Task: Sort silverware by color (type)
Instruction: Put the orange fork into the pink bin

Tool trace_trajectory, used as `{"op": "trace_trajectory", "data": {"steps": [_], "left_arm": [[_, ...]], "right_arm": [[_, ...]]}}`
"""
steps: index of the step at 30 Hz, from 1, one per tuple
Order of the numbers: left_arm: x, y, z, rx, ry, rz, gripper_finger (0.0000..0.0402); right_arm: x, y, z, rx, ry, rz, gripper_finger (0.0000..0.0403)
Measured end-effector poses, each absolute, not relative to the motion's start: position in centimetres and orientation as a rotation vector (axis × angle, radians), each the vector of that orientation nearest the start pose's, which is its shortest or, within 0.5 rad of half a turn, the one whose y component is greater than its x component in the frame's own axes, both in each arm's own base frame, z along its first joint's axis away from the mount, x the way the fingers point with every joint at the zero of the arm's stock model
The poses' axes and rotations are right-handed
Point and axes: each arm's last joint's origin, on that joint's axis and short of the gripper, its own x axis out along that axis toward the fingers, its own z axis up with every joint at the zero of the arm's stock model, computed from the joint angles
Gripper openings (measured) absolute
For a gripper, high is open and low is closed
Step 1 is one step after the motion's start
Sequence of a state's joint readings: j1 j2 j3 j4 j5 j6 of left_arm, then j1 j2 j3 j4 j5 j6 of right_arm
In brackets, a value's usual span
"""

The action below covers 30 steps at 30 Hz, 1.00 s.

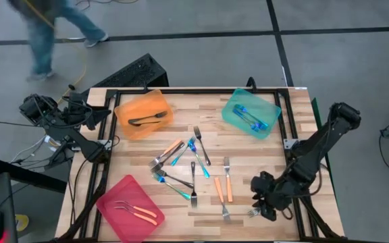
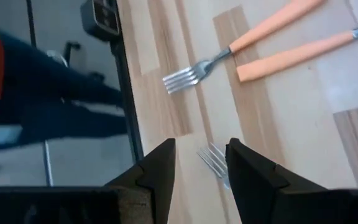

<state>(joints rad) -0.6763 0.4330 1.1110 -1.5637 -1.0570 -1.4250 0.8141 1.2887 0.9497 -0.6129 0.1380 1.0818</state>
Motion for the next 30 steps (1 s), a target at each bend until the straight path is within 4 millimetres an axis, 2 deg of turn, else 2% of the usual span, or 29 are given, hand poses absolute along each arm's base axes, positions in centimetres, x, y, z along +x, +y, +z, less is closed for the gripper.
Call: {"op": "trace_trajectory", "data": {"steps": [8, 14, 20, 25, 30], "left_arm": [[0.4, 2.9, 35.1, -0.692, 0.203, 0.647, 0.0197], [0.4, 2.9, 35.2, -0.682, 0.177, 0.661, 0.0197], [0.4, 3.0, 35.2, -0.670, 0.164, 0.669, 0.0197], [0.4, 3.0, 35.2, -0.665, 0.166, 0.668, 0.0197], [0.4, 3.0, 35.2, -0.660, 0.167, 0.668, 0.0197]], "right_arm": [[19.1, 19.6, 21.6, 0.365, 1.310, 0.209, 0.0180], [19.6, 20.3, 20.3, 0.288, 1.467, 0.188, 0.0215], [19.3, 21.3, 19.2, 0.163, 1.515, 0.258, 0.0247], [19.0, 22.0, 17.9, 0.055, 1.546, 0.302, 0.0250], [19.0, 22.2, 16.4, -0.031, 1.581, 0.266, 0.0250]]}}
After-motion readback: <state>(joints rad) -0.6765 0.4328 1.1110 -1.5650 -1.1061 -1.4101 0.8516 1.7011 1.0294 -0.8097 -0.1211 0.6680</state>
